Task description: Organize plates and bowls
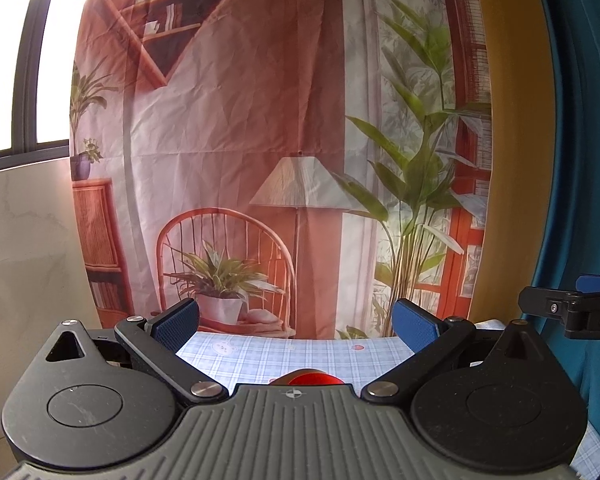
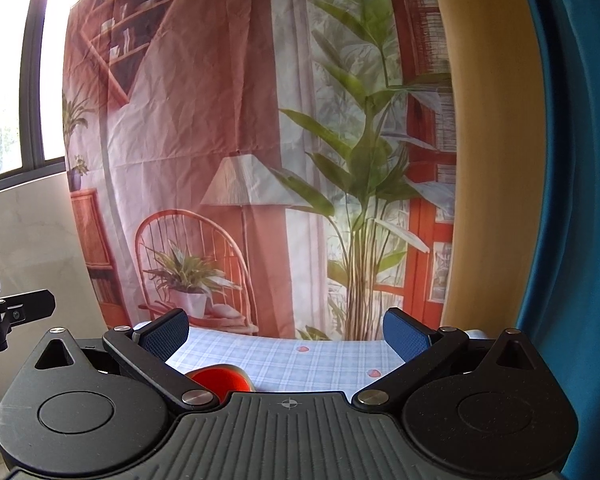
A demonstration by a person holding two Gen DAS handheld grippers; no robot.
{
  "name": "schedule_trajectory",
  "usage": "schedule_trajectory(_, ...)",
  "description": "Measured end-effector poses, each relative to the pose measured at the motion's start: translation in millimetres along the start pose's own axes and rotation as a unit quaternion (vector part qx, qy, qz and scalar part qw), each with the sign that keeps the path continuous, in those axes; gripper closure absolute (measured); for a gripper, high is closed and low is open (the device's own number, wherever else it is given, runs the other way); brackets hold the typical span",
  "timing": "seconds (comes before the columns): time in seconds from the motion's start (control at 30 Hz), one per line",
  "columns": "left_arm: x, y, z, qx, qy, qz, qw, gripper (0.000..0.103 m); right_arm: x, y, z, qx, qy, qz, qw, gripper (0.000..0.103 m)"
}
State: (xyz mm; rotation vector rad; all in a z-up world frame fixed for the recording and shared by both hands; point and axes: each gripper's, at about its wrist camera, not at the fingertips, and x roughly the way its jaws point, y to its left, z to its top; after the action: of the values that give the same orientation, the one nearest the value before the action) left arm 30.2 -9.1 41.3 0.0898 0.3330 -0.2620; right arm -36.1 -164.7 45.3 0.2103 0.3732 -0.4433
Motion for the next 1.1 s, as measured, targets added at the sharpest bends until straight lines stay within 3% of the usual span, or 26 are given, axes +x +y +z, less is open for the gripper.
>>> schedule_trajectory(1.1, 0.8, 3.2, -2.9, -0.001, 0.005, 0.006, 1.0, 0.0, 2.5, -2.2, -2.3, 0.001, 0.006, 0.001, 1.0, 0.0)
